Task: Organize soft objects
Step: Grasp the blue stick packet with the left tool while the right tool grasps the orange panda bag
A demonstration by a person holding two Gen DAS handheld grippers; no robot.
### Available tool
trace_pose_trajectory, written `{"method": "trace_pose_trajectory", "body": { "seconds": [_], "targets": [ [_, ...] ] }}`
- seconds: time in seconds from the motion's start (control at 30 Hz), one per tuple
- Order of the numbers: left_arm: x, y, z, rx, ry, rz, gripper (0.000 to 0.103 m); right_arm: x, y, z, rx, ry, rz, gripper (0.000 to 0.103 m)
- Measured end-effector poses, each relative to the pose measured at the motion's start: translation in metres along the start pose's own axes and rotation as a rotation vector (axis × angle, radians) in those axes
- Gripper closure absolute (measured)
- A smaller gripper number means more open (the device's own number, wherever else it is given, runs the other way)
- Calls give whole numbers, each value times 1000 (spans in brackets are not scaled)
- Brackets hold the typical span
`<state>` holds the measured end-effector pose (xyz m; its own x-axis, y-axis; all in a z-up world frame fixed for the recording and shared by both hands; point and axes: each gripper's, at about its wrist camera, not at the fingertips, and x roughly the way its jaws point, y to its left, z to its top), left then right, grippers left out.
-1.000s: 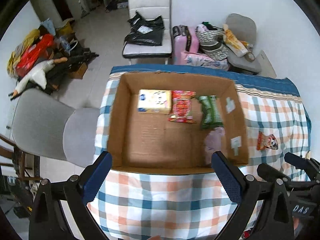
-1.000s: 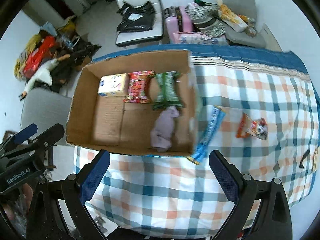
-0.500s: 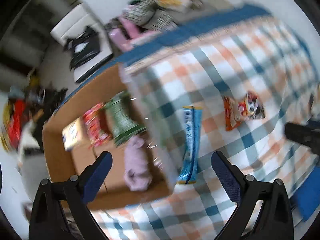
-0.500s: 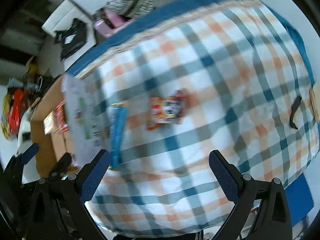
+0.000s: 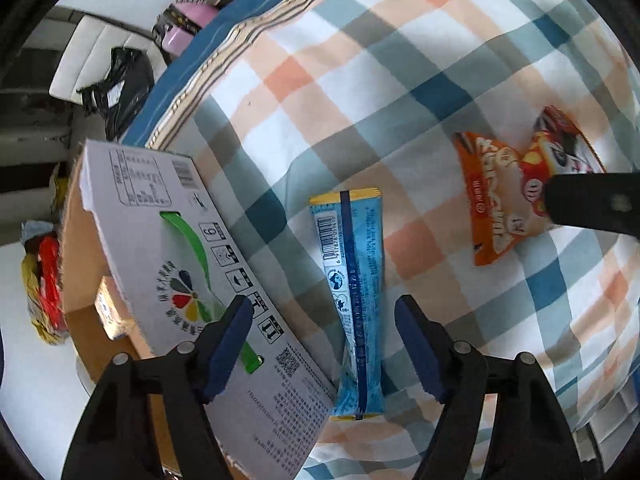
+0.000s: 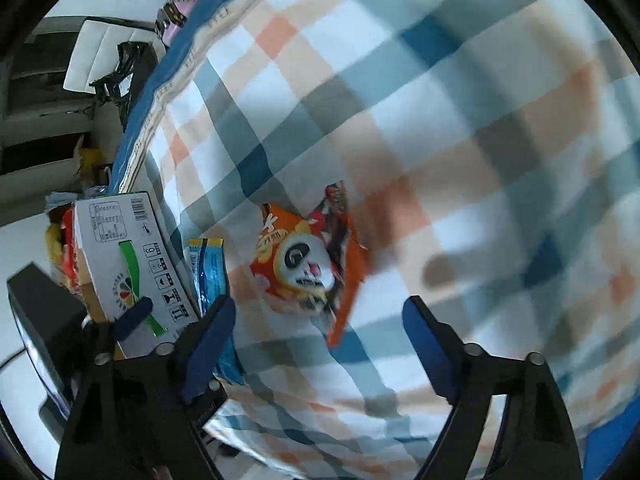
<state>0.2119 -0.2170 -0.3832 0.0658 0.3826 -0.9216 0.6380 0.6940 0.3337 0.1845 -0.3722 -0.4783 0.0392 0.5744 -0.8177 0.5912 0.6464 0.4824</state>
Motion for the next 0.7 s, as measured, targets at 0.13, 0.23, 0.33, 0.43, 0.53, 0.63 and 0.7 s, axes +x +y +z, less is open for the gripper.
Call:
{"method": "trace_pose_trajectory", "body": {
  "seconds": [0.13,0.23,0.33,0.43,0.53,0.63,0.7],
  "targets": [
    [8,4,2,-21,14,-34,31,23,2,11,5,34,63,40],
    [10,3,5,-20,18,-50,31,24,3,12,-11,13,77,47],
    [15,-2,9,2,24,-20,31,14,-1,7,-38,0,46,53],
    [23,-15,13,47,36,16,31,-1,-11,2,-51,-27,7,53],
    [36,-31,15,81,73,11,31,-14,-27,-1,-53,-45,-26,53],
    [50,-36,14,70,92,2,31,-23,-39,-4,-47,-57,-45,53],
    [52,-35,17,51,102,-35,43,-27,-44,-5,-39,-56,-38,53]
  ]
}}
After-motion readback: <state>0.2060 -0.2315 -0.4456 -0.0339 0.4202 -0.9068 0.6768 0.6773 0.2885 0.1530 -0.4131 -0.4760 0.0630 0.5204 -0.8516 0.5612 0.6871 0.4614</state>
